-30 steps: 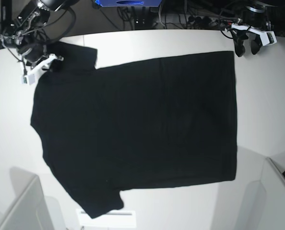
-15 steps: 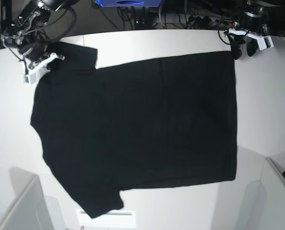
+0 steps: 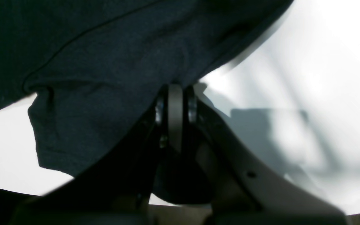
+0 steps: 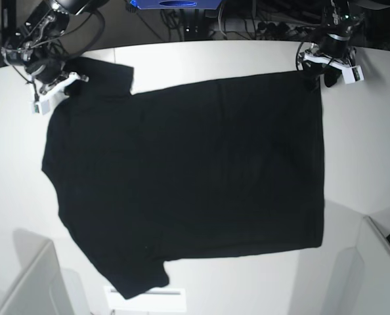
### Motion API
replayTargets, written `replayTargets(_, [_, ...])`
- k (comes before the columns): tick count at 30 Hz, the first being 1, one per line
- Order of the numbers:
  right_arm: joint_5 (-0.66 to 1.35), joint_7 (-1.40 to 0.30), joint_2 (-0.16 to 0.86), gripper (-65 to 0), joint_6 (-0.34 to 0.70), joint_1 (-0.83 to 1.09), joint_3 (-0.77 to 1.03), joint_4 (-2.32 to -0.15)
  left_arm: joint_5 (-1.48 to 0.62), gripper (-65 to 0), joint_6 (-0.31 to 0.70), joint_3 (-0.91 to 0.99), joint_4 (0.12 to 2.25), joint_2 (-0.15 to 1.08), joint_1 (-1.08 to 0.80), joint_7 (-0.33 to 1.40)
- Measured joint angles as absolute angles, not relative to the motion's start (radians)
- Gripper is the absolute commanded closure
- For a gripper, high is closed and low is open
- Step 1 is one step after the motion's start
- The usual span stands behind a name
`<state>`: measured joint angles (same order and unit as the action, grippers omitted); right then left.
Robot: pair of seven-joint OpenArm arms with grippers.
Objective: Fold the T-shirt properly
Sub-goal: 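Move both grippers down to the shirt's shoulder corners by the collar, then close both grippers on the shoulder corners of the black shirt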
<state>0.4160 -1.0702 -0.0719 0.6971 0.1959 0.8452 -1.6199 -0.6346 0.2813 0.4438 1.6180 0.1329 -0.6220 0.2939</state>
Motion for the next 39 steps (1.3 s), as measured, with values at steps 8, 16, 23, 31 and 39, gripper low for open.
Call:
replayTargets(8, [0.416, -1.068, -0.072, 0.0, 0.697, 0.197, 0.845, -1.62, -0.634, -6.3, 0.281, 0.443, 1.62, 0.105, -0.607, 0.322])
replayTargets(16, [0.42, -1.064, -0.055, 0.0, 0.7, 0.205, 0.845, -1.619, -0.619, 0.0, 0.272, 0.445, 1.645, 0.109, -0.606, 0.359])
replayTargets(23, [0.416, -1.068, -0.058, 0.0, 0.701, 0.274, 0.845, -1.677, -0.615, 0.0, 0.277, 0.45, 1.79, 0.137, -0.696, 0.36])
replayTargets(31, [0.387, -1.103, -0.08, 0.0, 0.7, 0.372, 0.855, -1.773, -0.613, 0.0, 0.266, 0.529, 1.795, 0.145, -0.75, 0.363])
replayTargets(39, [0.368, -1.118, -0.116, 0.0, 0.697, 0.443, 0.85, -1.904, -0.548, 0.0, 0.276, 0.513, 1.846, 0.142, -0.831, 0.363])
